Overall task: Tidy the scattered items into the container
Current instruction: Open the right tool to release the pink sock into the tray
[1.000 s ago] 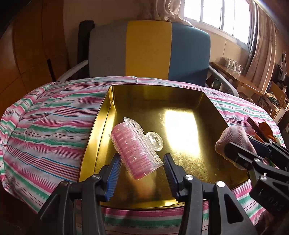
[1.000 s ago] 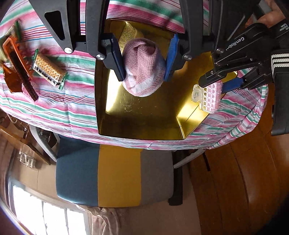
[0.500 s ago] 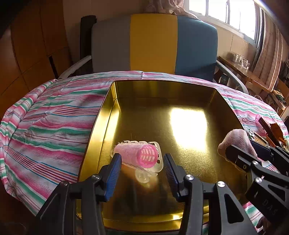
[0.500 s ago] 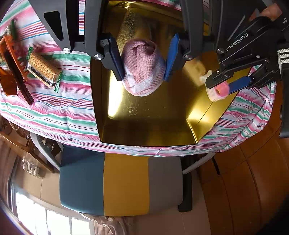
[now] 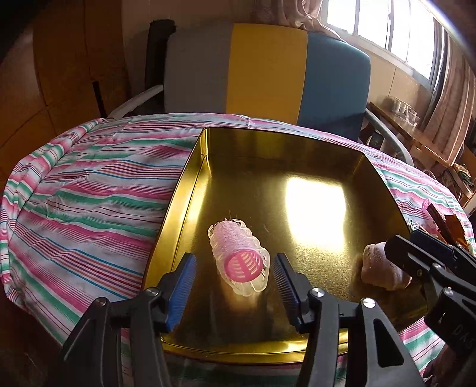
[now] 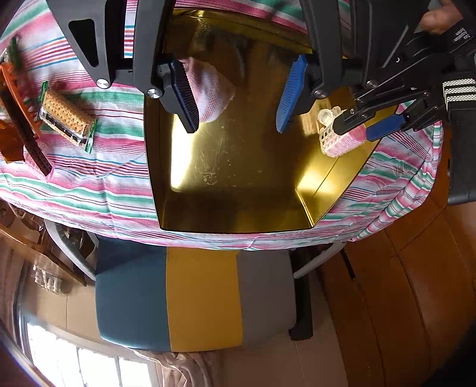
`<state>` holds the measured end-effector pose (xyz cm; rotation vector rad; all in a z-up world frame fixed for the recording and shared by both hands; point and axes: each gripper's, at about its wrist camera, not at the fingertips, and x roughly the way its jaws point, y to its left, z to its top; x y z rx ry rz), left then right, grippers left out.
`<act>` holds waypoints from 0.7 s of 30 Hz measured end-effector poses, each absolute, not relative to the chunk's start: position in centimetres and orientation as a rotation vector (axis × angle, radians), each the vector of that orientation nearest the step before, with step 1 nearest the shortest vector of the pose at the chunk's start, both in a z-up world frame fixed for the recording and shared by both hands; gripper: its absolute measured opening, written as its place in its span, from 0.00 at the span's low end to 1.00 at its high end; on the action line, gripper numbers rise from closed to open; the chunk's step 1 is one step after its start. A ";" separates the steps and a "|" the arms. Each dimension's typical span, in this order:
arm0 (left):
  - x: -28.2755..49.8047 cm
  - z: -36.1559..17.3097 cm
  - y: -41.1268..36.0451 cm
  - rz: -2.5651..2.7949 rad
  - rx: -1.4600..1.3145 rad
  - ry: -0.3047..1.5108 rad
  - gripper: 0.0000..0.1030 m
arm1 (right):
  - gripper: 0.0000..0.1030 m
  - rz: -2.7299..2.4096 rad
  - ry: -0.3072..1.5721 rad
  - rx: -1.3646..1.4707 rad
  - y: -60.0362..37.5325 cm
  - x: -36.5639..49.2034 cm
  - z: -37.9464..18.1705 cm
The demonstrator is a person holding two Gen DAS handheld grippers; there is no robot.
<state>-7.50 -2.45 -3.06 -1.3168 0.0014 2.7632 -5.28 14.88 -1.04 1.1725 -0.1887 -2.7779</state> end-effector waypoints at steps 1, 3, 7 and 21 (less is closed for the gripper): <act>-7.3 -2.9 -2.6 2.768 -1.312 -0.007 0.53 | 0.54 -2.785 -0.197 1.166 15.2 -5.0 -0.9; -6.9 -2.6 -2.8 2.775 -1.300 -0.023 0.53 | 0.54 -2.800 -0.218 1.156 16.0 -4.5 -0.6; -5.7 -1.9 -2.8 2.766 -1.262 -0.076 0.53 | 0.58 -2.852 -0.274 1.147 18.8 -3.0 -0.3; -1.5 -1.4 5.3 2.445 -1.175 -0.001 0.54 | 0.66 -2.906 -0.304 1.361 32.9 -6.7 -2.8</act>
